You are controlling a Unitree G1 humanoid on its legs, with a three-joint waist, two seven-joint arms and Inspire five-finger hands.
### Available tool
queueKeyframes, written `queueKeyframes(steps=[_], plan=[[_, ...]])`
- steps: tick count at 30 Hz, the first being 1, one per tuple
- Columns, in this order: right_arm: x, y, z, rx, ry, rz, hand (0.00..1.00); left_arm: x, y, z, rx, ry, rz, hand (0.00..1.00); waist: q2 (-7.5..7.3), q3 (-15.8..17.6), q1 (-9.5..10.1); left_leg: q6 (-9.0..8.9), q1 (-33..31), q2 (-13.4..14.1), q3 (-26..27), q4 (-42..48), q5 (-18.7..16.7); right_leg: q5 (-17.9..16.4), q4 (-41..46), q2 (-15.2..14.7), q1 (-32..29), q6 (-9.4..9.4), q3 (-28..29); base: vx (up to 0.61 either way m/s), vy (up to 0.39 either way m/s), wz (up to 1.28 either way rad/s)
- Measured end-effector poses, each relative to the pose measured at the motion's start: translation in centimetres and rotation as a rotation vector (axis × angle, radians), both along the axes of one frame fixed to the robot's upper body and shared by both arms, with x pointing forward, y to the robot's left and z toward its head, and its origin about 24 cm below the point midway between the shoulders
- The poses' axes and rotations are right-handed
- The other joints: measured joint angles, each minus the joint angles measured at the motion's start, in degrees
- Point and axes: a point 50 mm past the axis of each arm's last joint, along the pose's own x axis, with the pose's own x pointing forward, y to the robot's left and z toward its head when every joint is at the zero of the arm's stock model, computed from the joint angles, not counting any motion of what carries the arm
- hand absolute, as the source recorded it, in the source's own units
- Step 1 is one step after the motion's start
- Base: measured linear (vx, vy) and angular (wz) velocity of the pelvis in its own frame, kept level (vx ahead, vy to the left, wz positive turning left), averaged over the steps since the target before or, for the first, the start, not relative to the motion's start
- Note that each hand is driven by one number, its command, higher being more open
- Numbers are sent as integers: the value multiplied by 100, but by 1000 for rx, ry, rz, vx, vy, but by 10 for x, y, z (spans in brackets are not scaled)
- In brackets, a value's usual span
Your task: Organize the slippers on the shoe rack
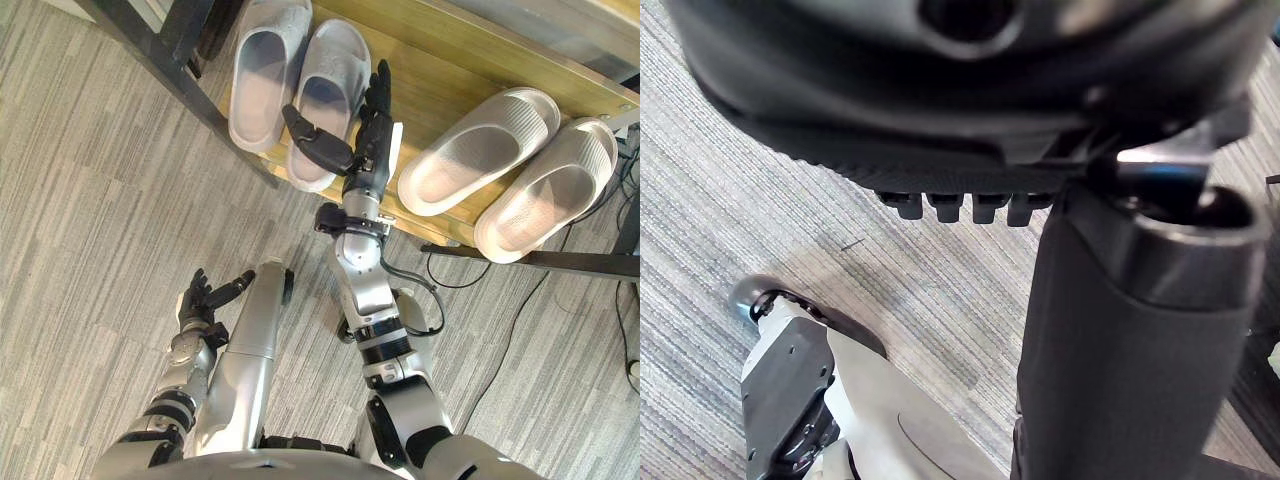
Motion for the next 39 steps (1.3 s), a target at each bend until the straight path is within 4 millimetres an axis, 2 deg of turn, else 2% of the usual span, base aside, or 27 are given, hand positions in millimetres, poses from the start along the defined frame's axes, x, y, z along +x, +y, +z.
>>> queueKeyframes(steps=[12, 19, 30, 39], plan=[[16, -11, 17, 25, -8, -47, 100, -2, -5, -4, -12, 16, -3, 100, 117, -28, 53, -7, -22, -3, -6, -5, 8, -9, 18, -7, -25, -16, -9, 26, -12, 0], [17, -7, 20, 90, 2, -48, 100, -2, -6, -4, -15, 20, 0, 100, 153, -36, 71, -8, -15, -3, -8, -7, 11, -9, 18, -6, -22, -16, -9, 0, 0, 0], [9, 7, 9, 201, 9, 11, 100, -5, -4, -8, -2, 57, 41, 100, 161, -33, 25, -41, 72, 10, -5, -117, 32, -9, -63, 23, 31, -16, -6, 0, 0, 0], [6, 12, 3, 274, 24, 52, 100, -5, -4, -9, 3, 74, 55, 100, 171, -31, 19, -61, 192, 16, -8, -214, 47, -9, -148, 35, 150, -15, -25, 32, -11, 0]])
